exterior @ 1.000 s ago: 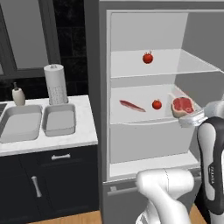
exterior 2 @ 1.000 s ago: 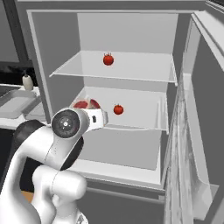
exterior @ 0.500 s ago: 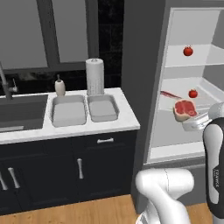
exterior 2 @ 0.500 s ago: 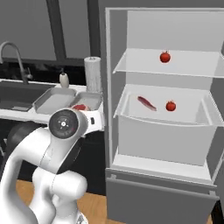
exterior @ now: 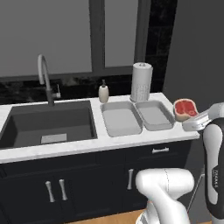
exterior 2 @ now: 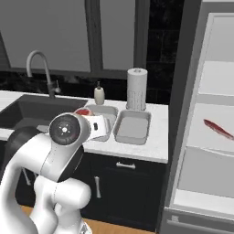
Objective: Place one tomato and one steak in each tupperware on the nearby counter, to pack two identical lunches.
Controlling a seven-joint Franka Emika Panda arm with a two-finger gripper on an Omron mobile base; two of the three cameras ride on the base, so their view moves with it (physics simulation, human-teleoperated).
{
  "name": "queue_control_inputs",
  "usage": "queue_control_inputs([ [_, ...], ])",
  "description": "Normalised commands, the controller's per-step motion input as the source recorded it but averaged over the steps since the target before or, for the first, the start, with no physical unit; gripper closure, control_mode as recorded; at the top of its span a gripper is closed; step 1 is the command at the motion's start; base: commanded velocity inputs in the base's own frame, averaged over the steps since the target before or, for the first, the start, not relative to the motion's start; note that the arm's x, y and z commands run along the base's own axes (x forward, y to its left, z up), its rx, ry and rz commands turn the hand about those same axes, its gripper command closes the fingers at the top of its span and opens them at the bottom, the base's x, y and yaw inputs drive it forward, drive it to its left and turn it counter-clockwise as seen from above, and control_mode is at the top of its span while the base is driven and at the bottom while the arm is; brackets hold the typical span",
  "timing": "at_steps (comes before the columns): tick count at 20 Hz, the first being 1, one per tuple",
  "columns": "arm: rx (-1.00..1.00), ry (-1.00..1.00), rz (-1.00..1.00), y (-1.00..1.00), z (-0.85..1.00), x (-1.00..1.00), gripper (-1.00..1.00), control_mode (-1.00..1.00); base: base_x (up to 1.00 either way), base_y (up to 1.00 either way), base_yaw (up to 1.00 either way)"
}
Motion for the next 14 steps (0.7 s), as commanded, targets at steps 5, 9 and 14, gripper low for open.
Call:
queue_control_inputs([
  [5,0.00,0.00,0.00,0.00,0.00,0.00,1.00,1.00,1.00,0.49,-0.07],
  [9,0.00,0.00,-0.02,0.00,-0.09,0.22,1.00,-1.00,0.73,0.10,-0.07],
  [14,-0.01,0.17,-0.01,0.00,-0.62,0.70,1.00,-1.00,0.00,0.00,0.00],
])
